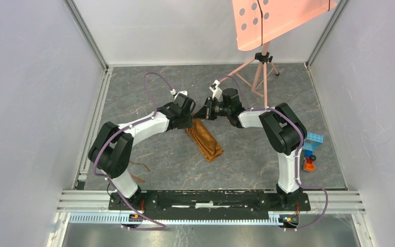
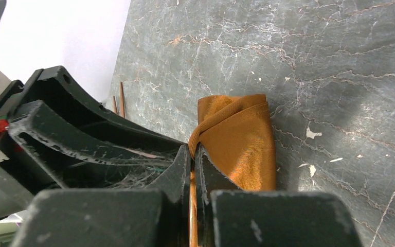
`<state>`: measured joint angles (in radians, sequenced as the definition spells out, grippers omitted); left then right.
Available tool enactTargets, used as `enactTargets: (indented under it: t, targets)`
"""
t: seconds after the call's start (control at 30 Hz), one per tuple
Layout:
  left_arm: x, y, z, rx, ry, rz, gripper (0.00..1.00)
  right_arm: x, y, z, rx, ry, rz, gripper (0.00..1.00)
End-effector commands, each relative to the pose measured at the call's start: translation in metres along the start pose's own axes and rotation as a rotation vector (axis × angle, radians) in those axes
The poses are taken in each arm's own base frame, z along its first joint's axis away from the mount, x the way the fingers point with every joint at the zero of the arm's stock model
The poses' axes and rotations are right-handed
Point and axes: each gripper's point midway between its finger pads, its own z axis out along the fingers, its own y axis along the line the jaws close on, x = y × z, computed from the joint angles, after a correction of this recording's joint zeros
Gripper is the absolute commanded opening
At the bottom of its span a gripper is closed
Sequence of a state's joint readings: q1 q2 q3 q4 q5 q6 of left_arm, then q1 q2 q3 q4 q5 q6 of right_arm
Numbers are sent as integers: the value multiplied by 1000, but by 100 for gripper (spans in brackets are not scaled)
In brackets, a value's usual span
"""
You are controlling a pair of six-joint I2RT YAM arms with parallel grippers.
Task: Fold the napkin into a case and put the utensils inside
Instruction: Stuff the top corner of the smaller-rectangle-folded napkin into the folded napkin.
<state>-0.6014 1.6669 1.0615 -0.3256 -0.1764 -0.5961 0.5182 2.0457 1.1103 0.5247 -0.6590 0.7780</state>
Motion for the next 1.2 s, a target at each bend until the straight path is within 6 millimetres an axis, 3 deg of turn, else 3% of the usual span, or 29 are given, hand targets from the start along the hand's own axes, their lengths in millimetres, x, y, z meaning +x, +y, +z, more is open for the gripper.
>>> enactTargets:
  t: [0.0,0.1,0.23,0.33,0.6,1.0,1.17]
  targets:
    - [-12,5,4,-70,-45,86,31,-21,25,-7,-67,-53,-52,0]
    - [-16,8,6,-88,-61,90,28,-21,24,-8,-66,-55,-49,0]
    - [-21,10,5,-98,-81,85,34,-22,23,-8,-64,-58,-48,0]
    - [-23,6,-5,-57,-111,46,34,-21,23,-8,-65,-56,-45,0]
    - [-29,14,-31,-18,-212,17,50,-25,22,-9,-63,-61,-45,0]
    - [-30,2,6,-20,-109,47,43,-24,20,-9,-62,-59,-37,0]
    - [-29,7,16,-69,-91,100,43,-24,20,-10,-62,-59,-36,0]
